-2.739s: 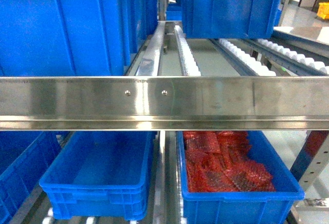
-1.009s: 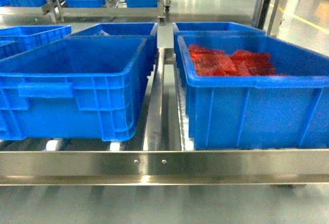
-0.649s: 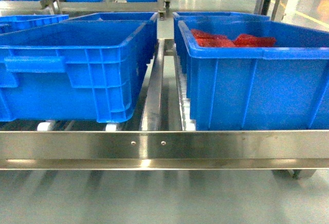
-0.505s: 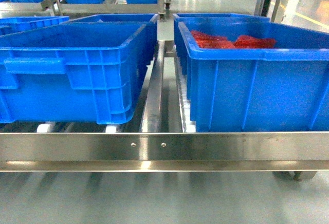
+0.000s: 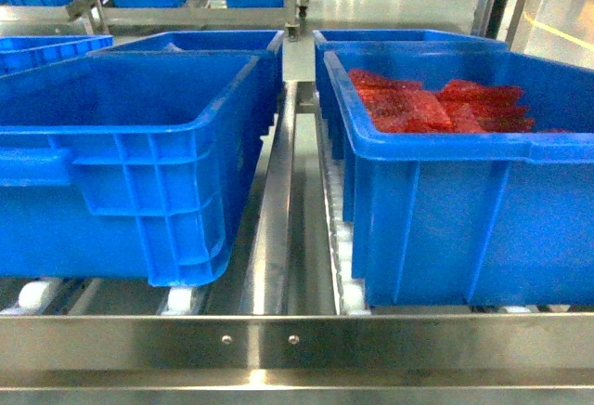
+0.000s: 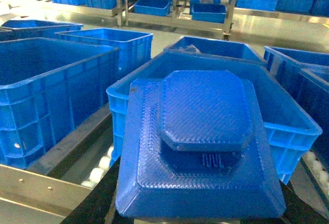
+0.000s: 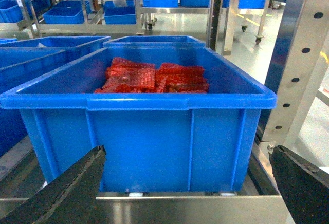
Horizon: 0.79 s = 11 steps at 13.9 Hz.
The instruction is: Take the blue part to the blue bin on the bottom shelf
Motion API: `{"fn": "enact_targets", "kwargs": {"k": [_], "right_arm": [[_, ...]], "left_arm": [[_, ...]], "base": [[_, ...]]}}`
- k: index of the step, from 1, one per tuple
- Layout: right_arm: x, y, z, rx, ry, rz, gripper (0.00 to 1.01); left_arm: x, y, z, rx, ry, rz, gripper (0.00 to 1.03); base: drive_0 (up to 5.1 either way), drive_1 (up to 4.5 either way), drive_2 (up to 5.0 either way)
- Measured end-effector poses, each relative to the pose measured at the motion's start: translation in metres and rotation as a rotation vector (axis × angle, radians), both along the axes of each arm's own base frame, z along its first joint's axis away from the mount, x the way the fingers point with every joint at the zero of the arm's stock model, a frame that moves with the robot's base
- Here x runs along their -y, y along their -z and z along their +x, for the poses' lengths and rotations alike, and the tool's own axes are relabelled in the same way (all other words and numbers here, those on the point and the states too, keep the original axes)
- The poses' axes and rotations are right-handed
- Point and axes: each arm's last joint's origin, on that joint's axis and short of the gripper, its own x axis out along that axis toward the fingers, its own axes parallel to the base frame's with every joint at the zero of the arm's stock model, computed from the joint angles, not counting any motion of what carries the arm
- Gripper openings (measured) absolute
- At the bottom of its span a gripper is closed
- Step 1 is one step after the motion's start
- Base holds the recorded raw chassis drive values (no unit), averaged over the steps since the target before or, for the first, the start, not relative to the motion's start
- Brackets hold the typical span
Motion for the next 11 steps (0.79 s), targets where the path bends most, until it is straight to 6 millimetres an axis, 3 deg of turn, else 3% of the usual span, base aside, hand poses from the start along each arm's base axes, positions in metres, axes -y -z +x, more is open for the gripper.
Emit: {"fn": "enact_targets", "kwargs": {"k": [11], "right_arm": [[0.0000, 0.0007, 0.0000, -0.007, -0.001, 0.000, 0.98]], "left_arm": [[0.0001, 0.0005, 0.0003, -0.006, 0.000, 0.002, 0.43]], "base": [[-0.1, 3.89, -4.1]]}}
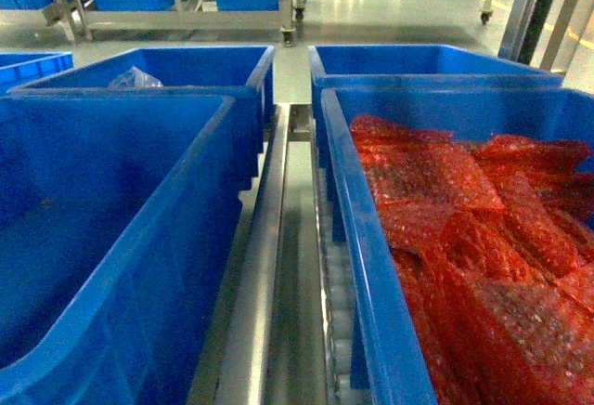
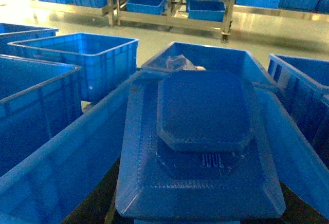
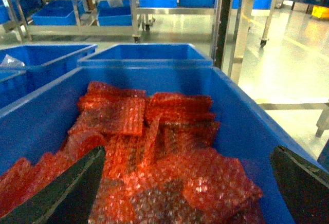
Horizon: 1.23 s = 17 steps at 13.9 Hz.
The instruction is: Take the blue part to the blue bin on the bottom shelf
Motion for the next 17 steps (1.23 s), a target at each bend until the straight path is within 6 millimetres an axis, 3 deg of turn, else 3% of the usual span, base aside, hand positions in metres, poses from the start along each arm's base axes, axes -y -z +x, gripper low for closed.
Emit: {"fn": "enact_targets", "kwargs": {"k": [17], "right_arm": [[0.0000, -0.0003, 0.0000, 0.003, 0.000, 0.000, 0.98]], "left_arm": [[0.0000, 0.0002, 0.0001, -0.001, 0.000, 0.000, 0.43]], "base": [[0.0, 0.23, -0.2]]}}
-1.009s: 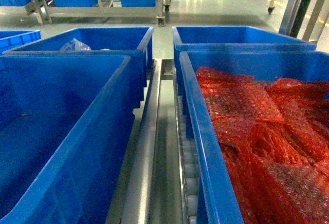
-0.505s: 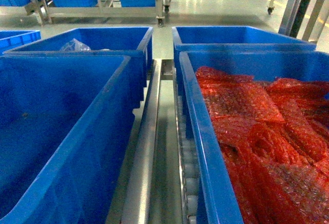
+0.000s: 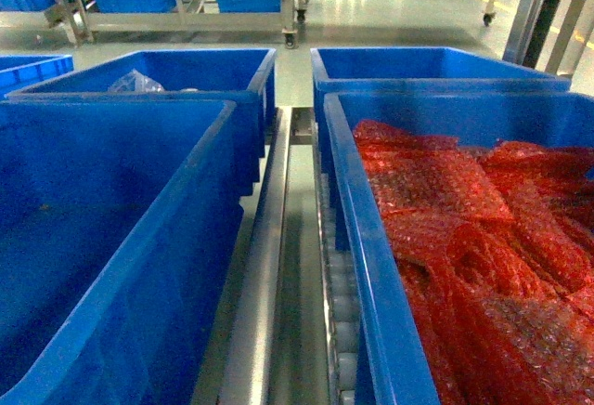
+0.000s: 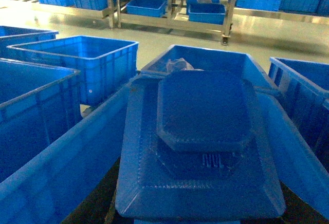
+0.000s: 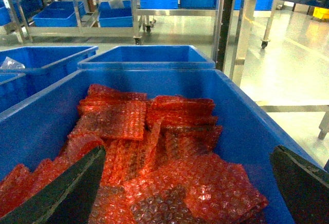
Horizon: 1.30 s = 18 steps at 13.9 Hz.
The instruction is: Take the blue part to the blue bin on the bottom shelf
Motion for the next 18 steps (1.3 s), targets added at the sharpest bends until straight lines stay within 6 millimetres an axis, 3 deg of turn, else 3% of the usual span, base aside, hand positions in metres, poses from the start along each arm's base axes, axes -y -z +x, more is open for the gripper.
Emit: {"fn": "enact_targets", "kwargs": {"k": [13, 15, 16, 18], "right_arm": [[0.000, 0.000, 0.000, 0.000, 0.000, 0.000, 0.98], [0.000, 0.000, 0.000, 0.000, 0.000, 0.000, 0.98], [0.000, 0.000, 0.000, 0.000, 0.000, 0.000, 0.98], [0.000, 0.000, 0.000, 0.000, 0.000, 0.000, 0.98]], "left_arm": [[-0.002, 0.002, -0.001, -0.027, -0.036, 0.038, 0.43], [0.002, 0.003, 0.018, -0.012, 0.001, -0.035, 0.43], [0.007, 0.005, 0.037, -0.025, 0.050, -0.044, 0.43], [0.016, -0.008, 0.089, -0.012, 0.114, -0.084, 0.43]], "base": [[0.0, 0.00, 0.0], [0.0, 0.00, 0.0], [0.0, 0.00, 0.0], [0.0, 0.00, 0.0]]}}
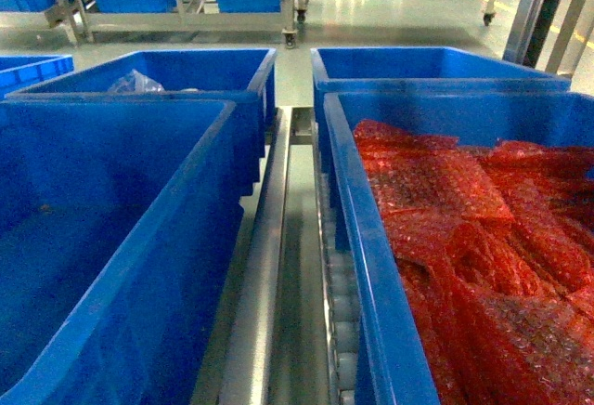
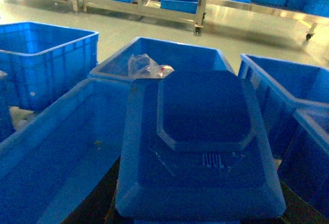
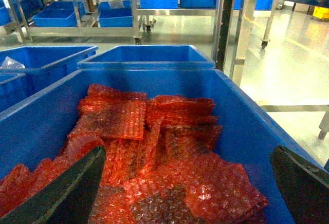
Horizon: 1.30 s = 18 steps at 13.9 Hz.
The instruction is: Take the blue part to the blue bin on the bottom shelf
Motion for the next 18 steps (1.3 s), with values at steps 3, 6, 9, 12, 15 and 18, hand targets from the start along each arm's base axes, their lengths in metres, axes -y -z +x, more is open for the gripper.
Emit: {"fn": "enact_targets", "kwargs": {"k": [3, 6, 9, 12, 15, 18], "right_arm": [[0.000, 0.000, 0.000, 0.001, 0.000, 0.000, 0.98], [0.000, 0.000, 0.000, 0.000, 0.000, 0.000, 0.98], [0.000, 0.000, 0.000, 0.001, 0.000, 0.000, 0.98], [0.000, 0.000, 0.000, 0.001, 0.000, 0.000, 0.98], [0.000, 0.000, 0.000, 0.001, 0.000, 0.000, 0.98], [0.000, 0.000, 0.000, 0.001, 0.000, 0.000, 0.98]], "left_arm": [[-0.034, 0.047, -0.043, 0.060, 0.115, 0.111, 0.02], [-0.034, 0.051, -0.045, 0.084, 0.113, 0.113, 0.02], [-0.034, 0.053, -0.054, 0.066, 0.113, 0.112, 0.02], [-0.034, 0.051, -0.063, 0.069, 0.113, 0.112, 0.02], [-0.034, 0.050, -0.068, 0.077, 0.113, 0.113, 0.02], [-0.034, 0.051, -0.070, 0.074, 0.113, 0.112, 0.02]], "base": [[0.0, 0.00, 0.0], [0.0, 0.00, 0.0], [0.0, 0.00, 0.0], [0.0, 0.00, 0.0], [0.0, 0.00, 0.0], [0.0, 0.00, 0.0]]}}
